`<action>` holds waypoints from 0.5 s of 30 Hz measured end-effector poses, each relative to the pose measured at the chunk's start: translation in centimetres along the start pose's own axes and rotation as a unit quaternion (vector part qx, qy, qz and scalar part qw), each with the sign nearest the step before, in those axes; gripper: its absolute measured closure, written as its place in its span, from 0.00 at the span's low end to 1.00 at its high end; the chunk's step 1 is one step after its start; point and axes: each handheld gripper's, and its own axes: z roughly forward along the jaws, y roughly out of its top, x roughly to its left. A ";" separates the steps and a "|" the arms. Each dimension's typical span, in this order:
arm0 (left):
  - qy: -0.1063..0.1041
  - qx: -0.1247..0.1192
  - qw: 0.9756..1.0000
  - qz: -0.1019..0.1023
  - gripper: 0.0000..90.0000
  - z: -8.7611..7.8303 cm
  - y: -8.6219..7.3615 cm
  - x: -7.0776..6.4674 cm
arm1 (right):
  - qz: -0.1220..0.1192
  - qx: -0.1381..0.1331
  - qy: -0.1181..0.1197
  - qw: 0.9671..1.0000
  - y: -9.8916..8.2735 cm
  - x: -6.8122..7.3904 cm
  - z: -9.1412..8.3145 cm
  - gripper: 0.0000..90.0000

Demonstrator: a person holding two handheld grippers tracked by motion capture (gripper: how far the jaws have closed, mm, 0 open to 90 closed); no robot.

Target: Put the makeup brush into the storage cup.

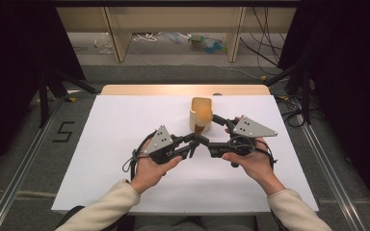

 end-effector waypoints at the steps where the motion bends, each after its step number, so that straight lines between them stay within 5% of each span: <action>1: 0.000 0.000 1.000 0.000 0.83 0.0 0.0 0.0 | 0.001 -0.001 -0.001 1.000 0.0 0.0 0.1 0.25; 15: -0.006 0.002 1.000 -0.001 0.83 0.1 0.0 0.0 | 0.017 -0.009 0.009 1.000 0.1 0.1 0.4 0.47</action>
